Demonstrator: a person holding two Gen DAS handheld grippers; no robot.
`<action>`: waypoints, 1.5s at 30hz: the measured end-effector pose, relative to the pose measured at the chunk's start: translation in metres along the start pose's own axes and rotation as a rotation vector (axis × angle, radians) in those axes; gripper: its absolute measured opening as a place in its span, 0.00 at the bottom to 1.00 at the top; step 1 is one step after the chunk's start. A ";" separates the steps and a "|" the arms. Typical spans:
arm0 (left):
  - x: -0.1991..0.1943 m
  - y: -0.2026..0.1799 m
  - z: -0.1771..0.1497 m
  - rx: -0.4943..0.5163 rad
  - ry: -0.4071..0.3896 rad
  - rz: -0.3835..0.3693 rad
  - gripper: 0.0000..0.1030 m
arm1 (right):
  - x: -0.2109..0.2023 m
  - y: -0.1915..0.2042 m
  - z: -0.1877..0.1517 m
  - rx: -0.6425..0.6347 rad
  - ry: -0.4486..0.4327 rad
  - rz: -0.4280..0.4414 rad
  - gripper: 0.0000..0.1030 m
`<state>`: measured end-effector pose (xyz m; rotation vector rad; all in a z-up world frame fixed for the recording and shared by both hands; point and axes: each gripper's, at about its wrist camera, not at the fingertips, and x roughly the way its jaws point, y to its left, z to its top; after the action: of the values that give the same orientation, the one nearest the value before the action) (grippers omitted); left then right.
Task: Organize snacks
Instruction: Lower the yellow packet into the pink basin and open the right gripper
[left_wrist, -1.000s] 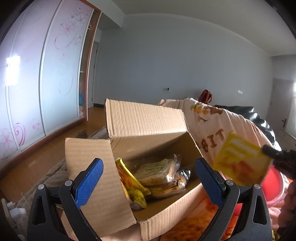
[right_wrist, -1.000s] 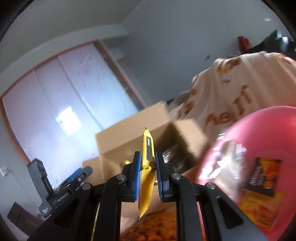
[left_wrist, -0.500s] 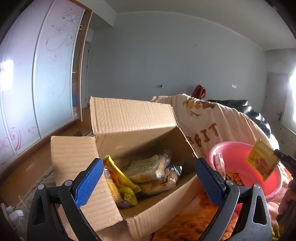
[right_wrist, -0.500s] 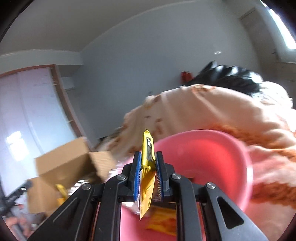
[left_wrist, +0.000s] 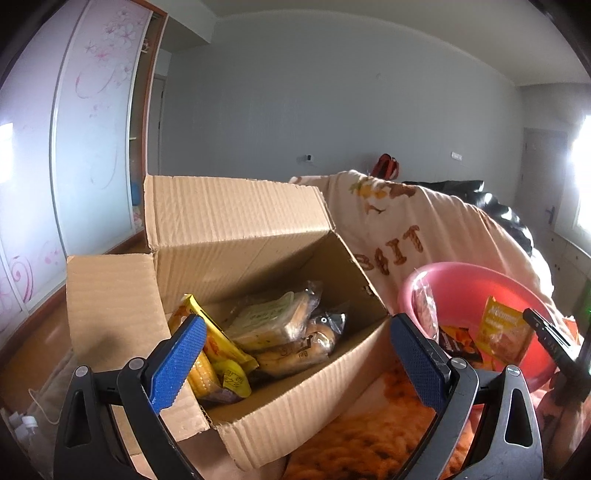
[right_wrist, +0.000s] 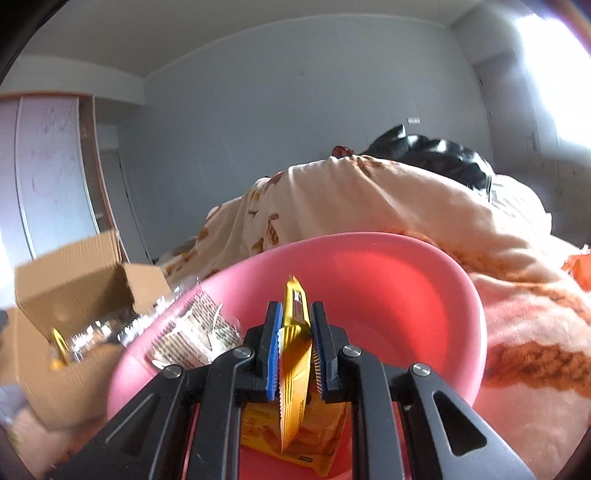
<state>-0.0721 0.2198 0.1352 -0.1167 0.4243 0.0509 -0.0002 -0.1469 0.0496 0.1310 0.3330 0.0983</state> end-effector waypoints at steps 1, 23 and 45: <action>0.001 0.001 0.000 -0.001 0.000 0.004 0.96 | 0.000 0.002 -0.002 -0.017 0.000 -0.005 0.12; -0.001 0.020 0.001 -0.054 0.002 0.025 0.96 | 0.004 0.008 -0.006 -0.079 0.003 -0.041 0.12; 0.002 0.020 0.000 -0.049 0.006 0.030 0.96 | 0.000 0.004 -0.004 -0.046 -0.012 -0.038 0.14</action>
<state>-0.0711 0.2397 0.1324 -0.1592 0.4314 0.0900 -0.0017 -0.1425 0.0462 0.0800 0.3206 0.0673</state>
